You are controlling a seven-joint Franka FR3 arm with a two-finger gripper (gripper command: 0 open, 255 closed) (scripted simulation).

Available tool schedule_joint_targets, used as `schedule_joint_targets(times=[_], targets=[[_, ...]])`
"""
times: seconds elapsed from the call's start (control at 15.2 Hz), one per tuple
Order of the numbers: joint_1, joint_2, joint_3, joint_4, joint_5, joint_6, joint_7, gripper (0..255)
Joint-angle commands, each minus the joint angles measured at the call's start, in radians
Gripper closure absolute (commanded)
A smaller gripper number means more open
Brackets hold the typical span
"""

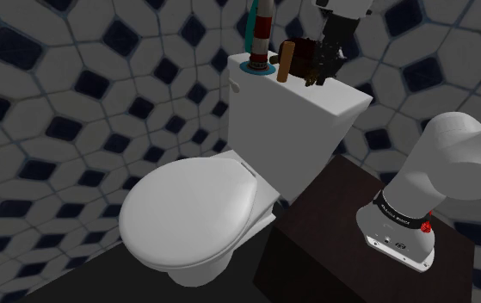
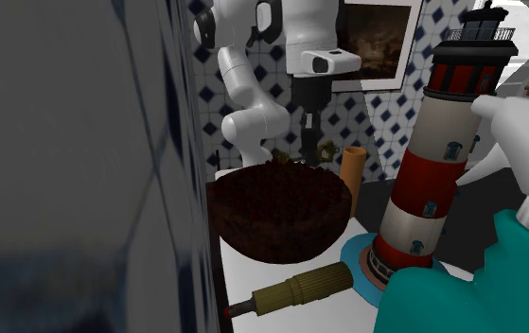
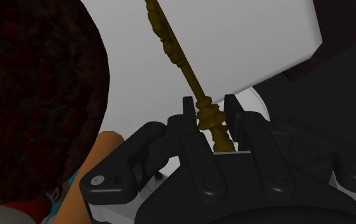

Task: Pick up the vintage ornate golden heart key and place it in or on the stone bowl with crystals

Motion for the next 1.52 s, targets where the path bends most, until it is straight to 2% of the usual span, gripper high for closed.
schedule_joint_targets(times=[0.0,1.45], targets=[[0.002,0.0,0.005,0.028,0.003,-0.028,0.002,255],[0.019,0.058,0.027,0.366,0.029,-0.308,0.005,255]])
